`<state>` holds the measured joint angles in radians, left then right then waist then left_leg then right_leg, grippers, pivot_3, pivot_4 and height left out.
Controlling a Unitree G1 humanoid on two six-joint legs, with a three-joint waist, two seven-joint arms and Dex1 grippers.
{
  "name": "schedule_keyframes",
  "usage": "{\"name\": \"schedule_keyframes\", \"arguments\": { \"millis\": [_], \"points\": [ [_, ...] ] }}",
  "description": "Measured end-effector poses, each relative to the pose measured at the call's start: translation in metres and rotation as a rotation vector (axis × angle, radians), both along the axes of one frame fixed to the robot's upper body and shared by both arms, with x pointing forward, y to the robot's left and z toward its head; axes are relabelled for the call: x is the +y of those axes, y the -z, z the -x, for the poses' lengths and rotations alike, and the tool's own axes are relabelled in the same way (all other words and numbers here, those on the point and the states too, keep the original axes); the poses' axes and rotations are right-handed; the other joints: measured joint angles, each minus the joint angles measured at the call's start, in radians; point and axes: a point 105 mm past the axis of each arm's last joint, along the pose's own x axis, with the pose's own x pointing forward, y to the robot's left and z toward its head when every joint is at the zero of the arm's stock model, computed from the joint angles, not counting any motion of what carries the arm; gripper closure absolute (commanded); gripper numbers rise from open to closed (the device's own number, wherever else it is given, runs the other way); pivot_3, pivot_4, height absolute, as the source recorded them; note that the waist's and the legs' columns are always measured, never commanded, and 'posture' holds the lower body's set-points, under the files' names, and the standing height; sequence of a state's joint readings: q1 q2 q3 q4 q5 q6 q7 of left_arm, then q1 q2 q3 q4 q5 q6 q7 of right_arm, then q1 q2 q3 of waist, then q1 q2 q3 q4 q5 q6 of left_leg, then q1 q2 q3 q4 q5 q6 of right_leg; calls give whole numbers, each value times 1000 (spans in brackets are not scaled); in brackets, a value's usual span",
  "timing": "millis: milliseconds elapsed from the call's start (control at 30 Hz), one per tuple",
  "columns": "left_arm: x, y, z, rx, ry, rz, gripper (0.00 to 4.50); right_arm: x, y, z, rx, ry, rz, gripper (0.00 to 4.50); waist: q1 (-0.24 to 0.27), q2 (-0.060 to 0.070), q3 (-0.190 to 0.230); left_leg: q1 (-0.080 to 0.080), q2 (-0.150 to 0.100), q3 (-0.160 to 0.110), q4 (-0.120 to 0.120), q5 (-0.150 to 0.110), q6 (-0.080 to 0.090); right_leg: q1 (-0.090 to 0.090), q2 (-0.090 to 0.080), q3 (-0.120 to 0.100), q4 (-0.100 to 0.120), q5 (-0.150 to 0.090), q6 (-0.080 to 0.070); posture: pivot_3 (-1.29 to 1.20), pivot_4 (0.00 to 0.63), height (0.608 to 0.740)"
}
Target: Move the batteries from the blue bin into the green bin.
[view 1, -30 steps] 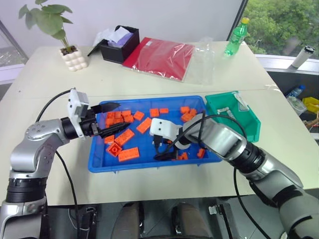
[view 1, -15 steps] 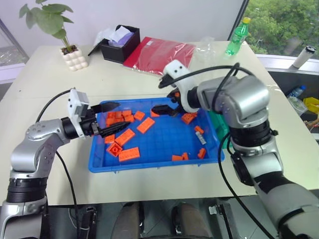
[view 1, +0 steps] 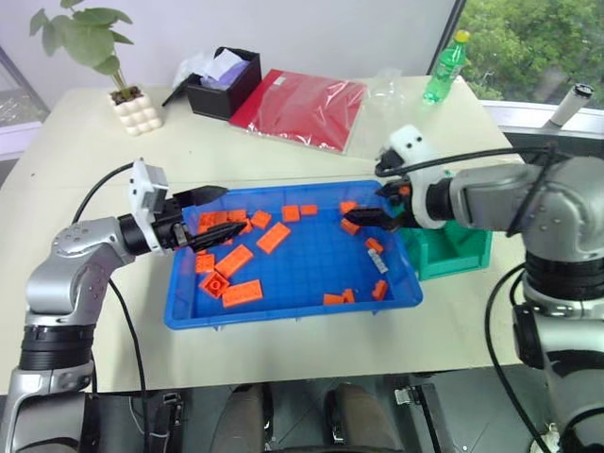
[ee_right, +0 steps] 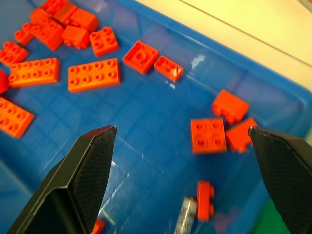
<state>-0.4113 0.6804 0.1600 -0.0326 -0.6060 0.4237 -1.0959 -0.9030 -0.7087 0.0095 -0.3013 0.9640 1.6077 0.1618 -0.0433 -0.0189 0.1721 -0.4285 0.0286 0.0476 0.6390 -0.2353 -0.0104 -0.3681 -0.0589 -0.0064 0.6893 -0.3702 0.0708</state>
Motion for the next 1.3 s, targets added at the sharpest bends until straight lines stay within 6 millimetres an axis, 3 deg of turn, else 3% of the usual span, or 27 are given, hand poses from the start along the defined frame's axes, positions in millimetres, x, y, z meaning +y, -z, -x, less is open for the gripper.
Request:
{"name": "schedule_keyframes", "arguments": {
  "millis": [233,500,633,1033,1300],
  "points": [
    [-5,4,-3,8,21,3,0,1,9,12,44,3,8,56,1,0,0,0,0,1,-1,0,0,0,0,0,-1,0,0,0,150,740],
    [-6,6,-3,8,20,7,0,-12,35,26,137,62,55,56,6,0,0,0,0,1,-1,0,0,1,0,0,-2,0,0,0,150,740],
    [-7,6,-3,8,22,11,0,-17,38,30,146,95,66,56,5,0,0,0,0,1,-1,0,0,1,0,0,-3,0,0,0,150,740],
    [-10,12,-3,22,7,33,0,-5,53,40,180,116,91,56,10,-1,0,-1,1,0,0,0,0,2,0,0,-4,0,1,0,150,740],
    [-12,10,-2,10,6,33,0,-7,64,42,206,133,123,56,30,-1,0,-1,1,0,1,0,0,2,0,0,-5,1,1,0,150,740]
  ]
}}
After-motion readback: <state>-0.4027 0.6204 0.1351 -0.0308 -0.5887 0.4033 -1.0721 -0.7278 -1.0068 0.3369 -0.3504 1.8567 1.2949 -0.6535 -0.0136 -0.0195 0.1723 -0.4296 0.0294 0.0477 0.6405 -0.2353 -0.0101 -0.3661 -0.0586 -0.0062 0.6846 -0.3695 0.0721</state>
